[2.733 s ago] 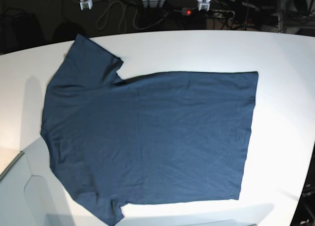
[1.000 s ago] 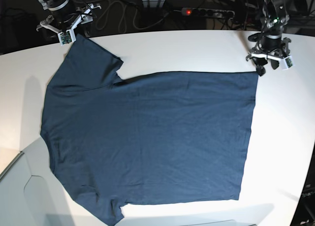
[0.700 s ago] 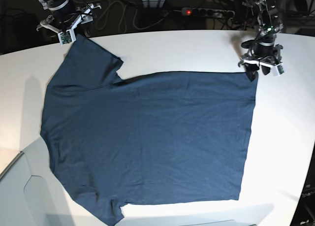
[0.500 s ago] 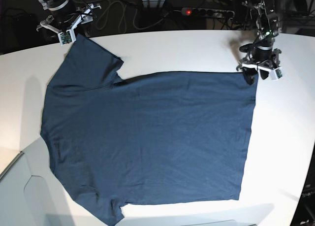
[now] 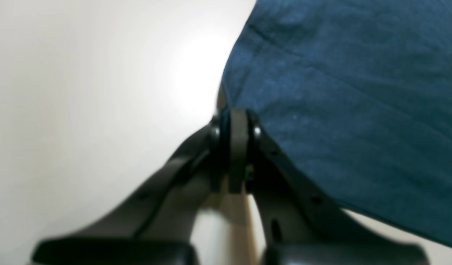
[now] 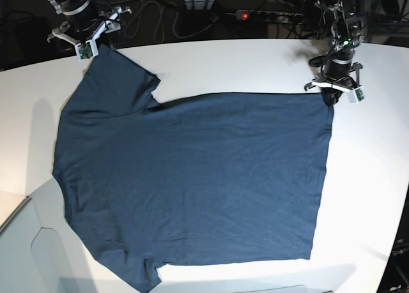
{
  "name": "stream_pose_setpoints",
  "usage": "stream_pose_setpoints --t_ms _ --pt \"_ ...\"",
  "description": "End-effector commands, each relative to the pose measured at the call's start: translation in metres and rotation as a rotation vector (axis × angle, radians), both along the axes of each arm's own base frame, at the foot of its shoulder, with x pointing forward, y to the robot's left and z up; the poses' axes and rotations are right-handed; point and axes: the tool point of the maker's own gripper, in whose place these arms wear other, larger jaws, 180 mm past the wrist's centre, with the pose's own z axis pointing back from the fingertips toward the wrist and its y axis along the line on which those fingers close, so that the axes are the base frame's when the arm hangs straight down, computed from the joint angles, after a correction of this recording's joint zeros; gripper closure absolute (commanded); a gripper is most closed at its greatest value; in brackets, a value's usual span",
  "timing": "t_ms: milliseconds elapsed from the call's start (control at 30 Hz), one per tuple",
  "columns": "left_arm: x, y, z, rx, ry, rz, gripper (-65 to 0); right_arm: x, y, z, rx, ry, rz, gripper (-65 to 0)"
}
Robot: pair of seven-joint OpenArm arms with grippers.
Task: Fold the T-shirt properly
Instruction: 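Move both grippers to the shoulder corners of the blue shirt and grasp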
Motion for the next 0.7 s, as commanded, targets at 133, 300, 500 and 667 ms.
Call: stream_pose_setpoints --t_ms 133,300,500,667 --pt "-0.002 0.002 0.004 0.006 0.001 -0.008 0.0 0.020 0.000 0.012 0.002 -0.070 0.010 -38.5" --pt "-0.003 0.003 0.003 0.012 0.006 -0.008 0.0 0.029 0.004 -0.005 0.016 -0.056 0.010 -38.5" --pt "-0.003 0.001 0.002 0.006 0.006 -0.006 0.0 0.028 0.003 -0.049 0.026 0.031 -0.003 -38.5" --pt "-0.009 0.002 0.000 0.011 0.018 -0.008 0.0 0.023 -0.002 -0.065 0.024 0.070 -0.034 -38.5"
